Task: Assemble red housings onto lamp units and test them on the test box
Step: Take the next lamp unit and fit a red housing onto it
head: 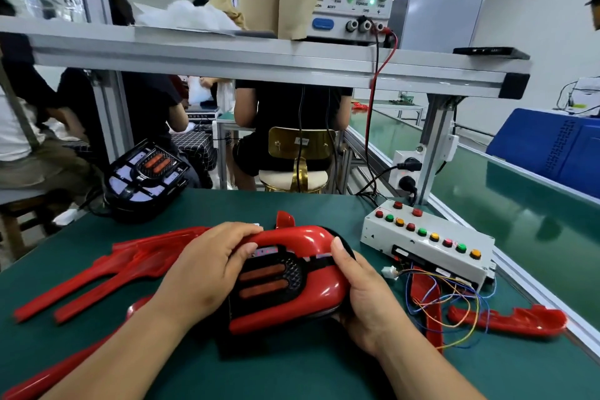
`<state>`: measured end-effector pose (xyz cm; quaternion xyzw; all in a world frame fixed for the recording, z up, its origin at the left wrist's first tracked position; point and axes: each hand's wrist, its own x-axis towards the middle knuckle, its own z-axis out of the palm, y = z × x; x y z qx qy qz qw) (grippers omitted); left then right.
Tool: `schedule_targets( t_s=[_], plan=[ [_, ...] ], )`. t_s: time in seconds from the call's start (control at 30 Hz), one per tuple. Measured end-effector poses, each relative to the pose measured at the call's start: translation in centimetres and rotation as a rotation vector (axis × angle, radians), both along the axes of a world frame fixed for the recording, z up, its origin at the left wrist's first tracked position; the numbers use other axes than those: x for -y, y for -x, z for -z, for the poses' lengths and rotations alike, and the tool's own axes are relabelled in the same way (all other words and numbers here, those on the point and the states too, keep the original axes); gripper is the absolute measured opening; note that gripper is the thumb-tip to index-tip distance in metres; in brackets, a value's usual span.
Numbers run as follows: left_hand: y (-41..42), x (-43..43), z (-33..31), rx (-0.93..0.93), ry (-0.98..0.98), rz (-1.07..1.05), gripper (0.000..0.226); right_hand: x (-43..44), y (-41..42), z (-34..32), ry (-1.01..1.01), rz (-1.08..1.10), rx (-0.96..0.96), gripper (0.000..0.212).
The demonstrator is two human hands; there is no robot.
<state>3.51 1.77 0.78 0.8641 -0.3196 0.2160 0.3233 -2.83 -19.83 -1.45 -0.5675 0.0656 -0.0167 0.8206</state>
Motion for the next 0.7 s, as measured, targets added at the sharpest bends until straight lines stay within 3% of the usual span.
schedule_targets(
  t_s=[0.33, 0.7],
  plan=[
    [0.23, 0.14, 0.32, 0.037, -0.037, 0.008, 0.031, 0.01, 0.14, -0.15, -0.029, 0.013, 0.004, 0.048],
    [-0.07, -0.62, -0.35, 0.094, -0.031, 0.013, 0.031, 0.05, -0.18, 0.16, 0.001, 0.030, 0.037, 0.062]
  ],
)
